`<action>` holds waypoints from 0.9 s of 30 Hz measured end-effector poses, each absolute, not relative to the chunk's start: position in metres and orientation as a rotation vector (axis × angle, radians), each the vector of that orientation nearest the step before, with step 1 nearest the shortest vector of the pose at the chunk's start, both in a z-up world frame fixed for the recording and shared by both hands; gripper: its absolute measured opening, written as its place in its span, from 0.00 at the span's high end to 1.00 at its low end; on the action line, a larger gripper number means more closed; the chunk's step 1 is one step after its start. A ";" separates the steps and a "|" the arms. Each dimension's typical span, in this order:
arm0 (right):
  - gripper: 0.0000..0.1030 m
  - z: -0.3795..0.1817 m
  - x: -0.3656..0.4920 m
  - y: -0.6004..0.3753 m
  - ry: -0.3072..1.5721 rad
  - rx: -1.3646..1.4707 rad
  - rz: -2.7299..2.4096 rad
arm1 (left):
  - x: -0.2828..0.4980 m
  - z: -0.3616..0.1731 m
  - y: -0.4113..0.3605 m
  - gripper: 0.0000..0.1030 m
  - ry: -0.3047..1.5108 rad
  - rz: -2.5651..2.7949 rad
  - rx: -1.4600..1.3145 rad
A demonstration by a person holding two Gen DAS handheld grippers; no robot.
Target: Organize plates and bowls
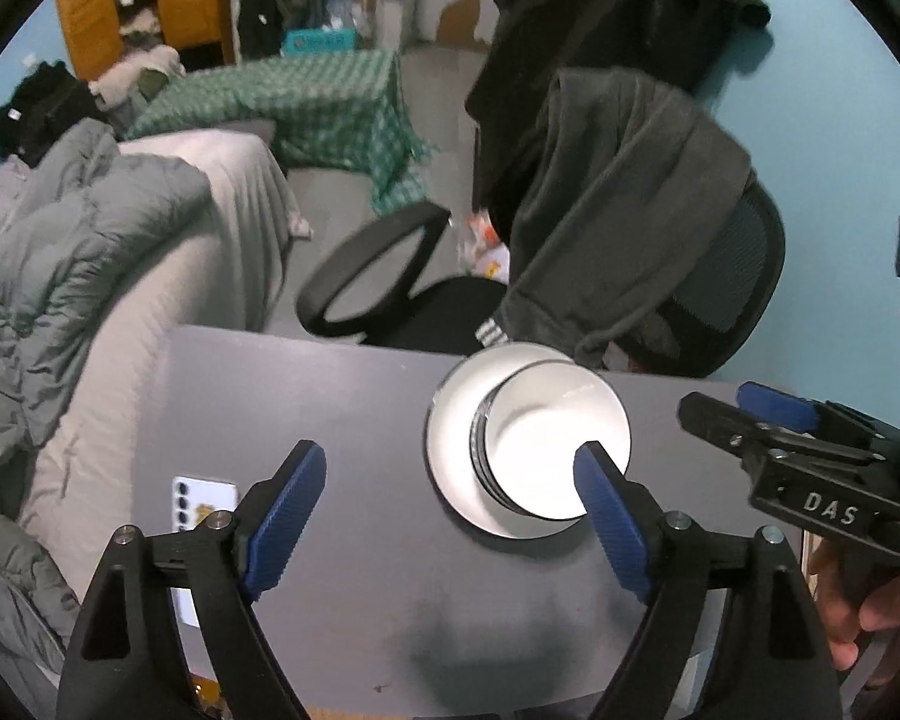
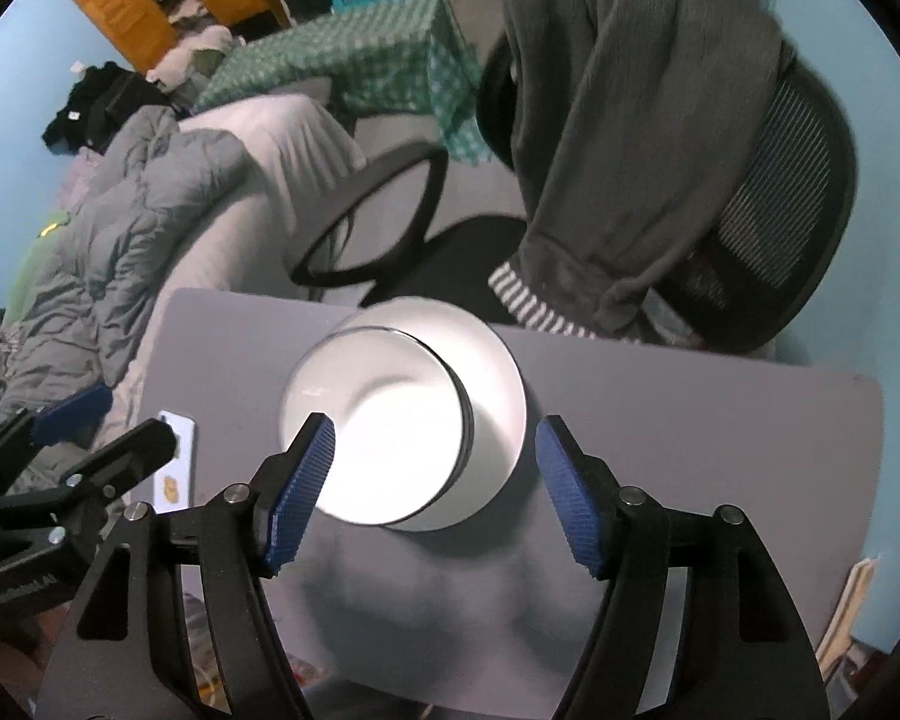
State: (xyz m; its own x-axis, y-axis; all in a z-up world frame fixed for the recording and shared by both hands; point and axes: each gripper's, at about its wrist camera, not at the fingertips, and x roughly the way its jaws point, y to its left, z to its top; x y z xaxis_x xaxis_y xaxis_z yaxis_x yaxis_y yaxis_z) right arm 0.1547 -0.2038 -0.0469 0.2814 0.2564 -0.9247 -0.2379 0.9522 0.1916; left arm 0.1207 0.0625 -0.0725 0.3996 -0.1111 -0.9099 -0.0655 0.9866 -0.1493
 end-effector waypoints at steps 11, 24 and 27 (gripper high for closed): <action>0.32 0.020 0.111 -0.192 1.092 -0.034 0.322 | 0.078 -0.014 0.074 0.14 1.052 -0.012 -0.123; 0.32 0.051 0.080 -0.200 1.030 -0.040 0.245 | 0.045 0.018 0.071 0.14 0.987 -0.042 -0.159; 0.32 0.054 0.078 -0.201 1.023 -0.047 0.235 | 0.041 0.022 0.068 0.14 0.983 -0.047 -0.146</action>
